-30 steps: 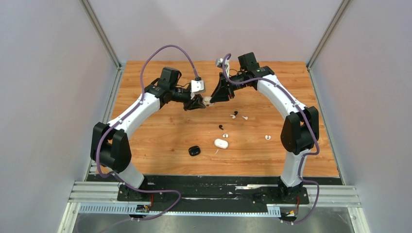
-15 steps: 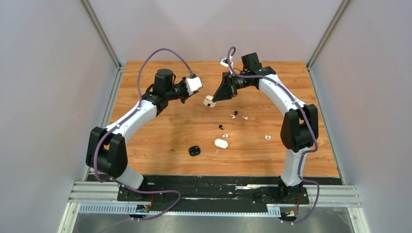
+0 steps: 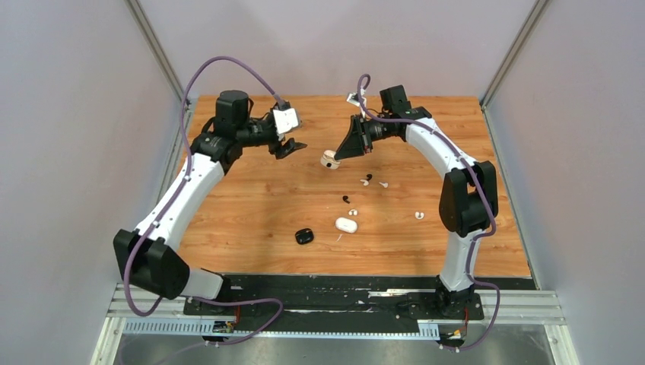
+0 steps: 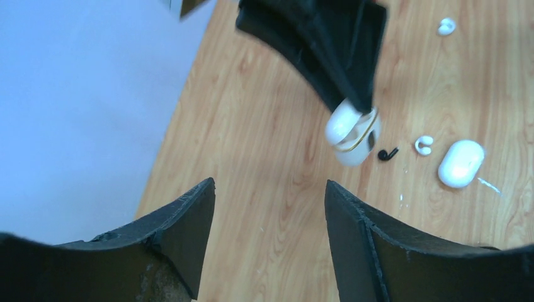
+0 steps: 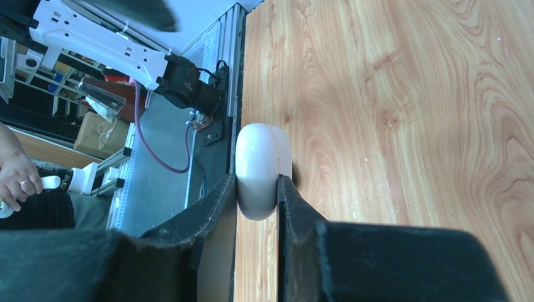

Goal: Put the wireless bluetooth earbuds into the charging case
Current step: Open the charging case.

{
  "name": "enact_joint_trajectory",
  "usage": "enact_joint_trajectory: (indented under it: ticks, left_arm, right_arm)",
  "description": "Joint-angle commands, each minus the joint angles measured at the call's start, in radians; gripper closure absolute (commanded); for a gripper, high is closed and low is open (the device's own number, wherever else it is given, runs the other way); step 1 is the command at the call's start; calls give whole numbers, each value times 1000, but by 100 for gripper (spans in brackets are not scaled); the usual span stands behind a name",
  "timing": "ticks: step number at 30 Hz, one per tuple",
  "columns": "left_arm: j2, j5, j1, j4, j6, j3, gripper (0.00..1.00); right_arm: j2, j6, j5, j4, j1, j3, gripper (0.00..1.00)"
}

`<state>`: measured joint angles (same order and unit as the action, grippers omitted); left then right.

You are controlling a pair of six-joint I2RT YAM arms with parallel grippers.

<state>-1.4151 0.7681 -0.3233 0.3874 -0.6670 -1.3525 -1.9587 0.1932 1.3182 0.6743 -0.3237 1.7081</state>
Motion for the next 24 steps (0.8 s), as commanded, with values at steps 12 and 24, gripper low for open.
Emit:
enact_joint_trajectory:
  ticks: [12, 24]
  left_arm:
    - [-40, 83, -162, 169, -491, -93, 40]
    - [-57, 8, -221, 90, -521, -59, 45]
  right_arm:
    - [4, -75, 80, -87, -7, -1, 100]
    - [10, -95, 77, -99, -11, -1, 100]
